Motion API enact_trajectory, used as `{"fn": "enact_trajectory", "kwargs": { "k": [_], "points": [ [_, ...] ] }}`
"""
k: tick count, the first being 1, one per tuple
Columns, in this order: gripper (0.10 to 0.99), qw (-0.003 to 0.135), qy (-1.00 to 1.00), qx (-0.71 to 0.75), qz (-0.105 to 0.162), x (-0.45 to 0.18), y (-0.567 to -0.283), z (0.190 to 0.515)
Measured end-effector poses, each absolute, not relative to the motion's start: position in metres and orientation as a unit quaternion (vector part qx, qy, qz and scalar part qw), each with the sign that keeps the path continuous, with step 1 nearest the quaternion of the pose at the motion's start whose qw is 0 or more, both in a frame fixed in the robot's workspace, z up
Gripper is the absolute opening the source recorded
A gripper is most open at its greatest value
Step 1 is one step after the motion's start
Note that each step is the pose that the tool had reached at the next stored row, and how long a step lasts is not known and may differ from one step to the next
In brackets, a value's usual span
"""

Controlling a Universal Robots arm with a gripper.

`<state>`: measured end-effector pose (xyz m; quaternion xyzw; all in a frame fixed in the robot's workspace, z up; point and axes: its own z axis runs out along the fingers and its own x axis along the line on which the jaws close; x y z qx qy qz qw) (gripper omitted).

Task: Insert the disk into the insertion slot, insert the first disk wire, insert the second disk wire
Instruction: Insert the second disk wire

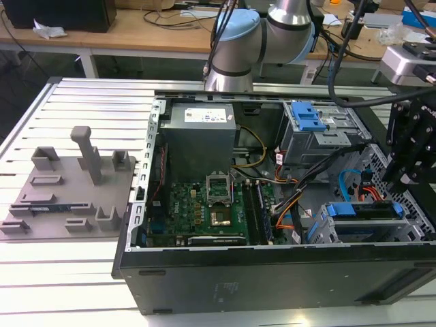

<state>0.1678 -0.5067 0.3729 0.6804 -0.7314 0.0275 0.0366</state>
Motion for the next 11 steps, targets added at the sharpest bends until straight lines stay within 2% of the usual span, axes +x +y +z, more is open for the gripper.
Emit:
{"fn": "enact_trajectory", "kwargs": {
  "k": [4,11],
  "points": [
    [0.275,0.058,-0.730,0.679,0.051,0.168,-0.488,0.373],
    [0.275,0.062,-0.732,0.676,0.055,0.163,-0.475,0.372]
  ]
}}
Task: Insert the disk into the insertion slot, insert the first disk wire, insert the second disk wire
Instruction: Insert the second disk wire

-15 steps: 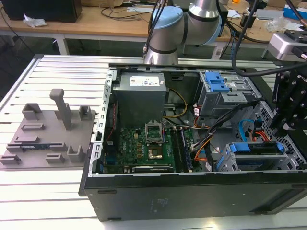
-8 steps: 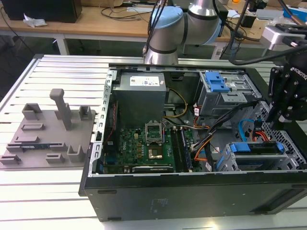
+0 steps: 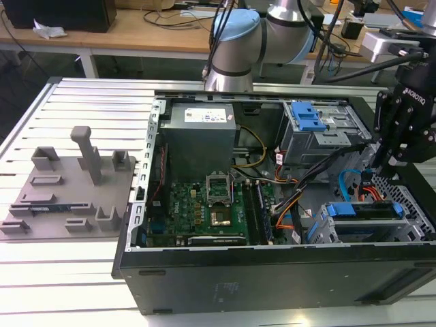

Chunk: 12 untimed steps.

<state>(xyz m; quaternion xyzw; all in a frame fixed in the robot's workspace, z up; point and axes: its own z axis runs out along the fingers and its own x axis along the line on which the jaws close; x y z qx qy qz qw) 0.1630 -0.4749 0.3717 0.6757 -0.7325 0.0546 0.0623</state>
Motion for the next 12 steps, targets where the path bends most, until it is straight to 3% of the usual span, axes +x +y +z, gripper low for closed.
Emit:
{"fn": "enact_trajectory", "kwargs": {
  "k": [5,12],
  "points": [
    [0.275,0.063,-0.732,0.676,0.055,0.161,-0.474,0.371],
    [0.275,0.103,-0.728,0.673,0.082,0.161,-0.461,0.371]
  ]
}}
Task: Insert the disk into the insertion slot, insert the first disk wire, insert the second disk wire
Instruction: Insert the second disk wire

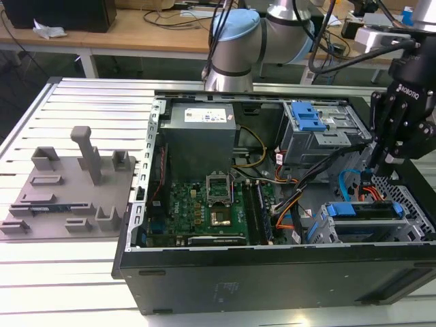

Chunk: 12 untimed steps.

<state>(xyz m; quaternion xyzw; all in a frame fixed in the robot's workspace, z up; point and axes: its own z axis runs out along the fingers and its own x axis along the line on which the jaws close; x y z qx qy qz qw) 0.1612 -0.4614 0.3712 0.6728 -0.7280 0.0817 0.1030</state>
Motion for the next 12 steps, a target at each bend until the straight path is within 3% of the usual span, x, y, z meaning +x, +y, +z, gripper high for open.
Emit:
{"fn": "enact_trajectory", "kwargs": {
  "k": [2,3,12],
  "points": [
    [0.275,0.123,-0.725,0.671,0.098,0.1612,-0.4570,0.3712],
    [0.275,0.126,-0.724,0.670,0.101,0.1605,-0.4559,0.3706],
    [0.275,0.129,-0.727,0.666,0.103,0.1512,-0.4546,0.3660]
  ]
}}
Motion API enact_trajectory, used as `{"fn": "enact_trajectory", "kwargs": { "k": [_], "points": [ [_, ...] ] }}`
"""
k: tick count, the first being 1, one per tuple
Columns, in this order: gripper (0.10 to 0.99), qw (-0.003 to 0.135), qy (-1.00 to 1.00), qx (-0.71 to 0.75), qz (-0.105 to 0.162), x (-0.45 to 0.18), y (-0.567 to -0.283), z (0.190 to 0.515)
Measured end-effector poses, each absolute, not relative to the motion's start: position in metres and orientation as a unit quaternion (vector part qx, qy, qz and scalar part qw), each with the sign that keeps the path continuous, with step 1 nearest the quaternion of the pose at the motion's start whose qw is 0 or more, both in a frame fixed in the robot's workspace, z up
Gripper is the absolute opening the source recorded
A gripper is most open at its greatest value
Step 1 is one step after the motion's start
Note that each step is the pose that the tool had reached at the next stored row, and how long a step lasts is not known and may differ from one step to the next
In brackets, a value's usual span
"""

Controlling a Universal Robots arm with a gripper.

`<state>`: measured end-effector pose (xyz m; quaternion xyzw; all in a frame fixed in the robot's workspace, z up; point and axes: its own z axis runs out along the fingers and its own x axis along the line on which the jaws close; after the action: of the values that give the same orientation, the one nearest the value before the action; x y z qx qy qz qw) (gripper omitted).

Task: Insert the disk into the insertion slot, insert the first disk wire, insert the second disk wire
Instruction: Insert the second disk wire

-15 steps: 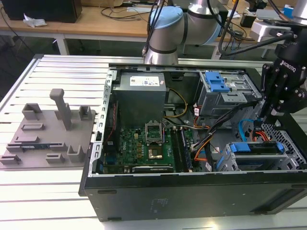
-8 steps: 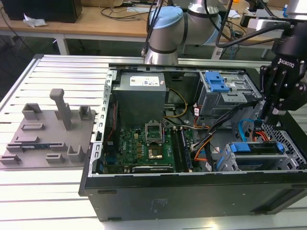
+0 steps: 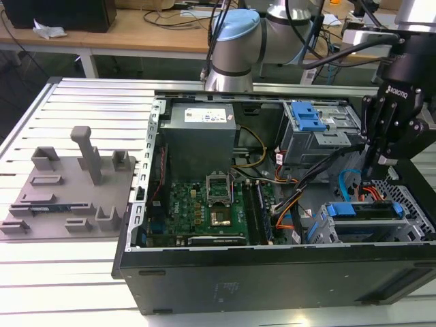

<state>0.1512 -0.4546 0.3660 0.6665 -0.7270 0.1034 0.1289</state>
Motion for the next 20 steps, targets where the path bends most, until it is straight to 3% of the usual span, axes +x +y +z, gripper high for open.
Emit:
{"fn": "enact_trajectory", "kwargs": {
  "k": [5,7,14,20],
  "points": [
    [0.259,0.129,-0.733,0.660,0.103,0.149,-0.455,0.364],
    [0.161,0.130,-0.734,0.658,0.102,0.149,-0.455,0.364],
    [0.161,0.128,-0.736,0.656,0.102,0.149,-0.459,0.362],
    [0.161,0.110,-0.739,0.658,0.093,0.148,-0.474,0.361]
  ]
}}
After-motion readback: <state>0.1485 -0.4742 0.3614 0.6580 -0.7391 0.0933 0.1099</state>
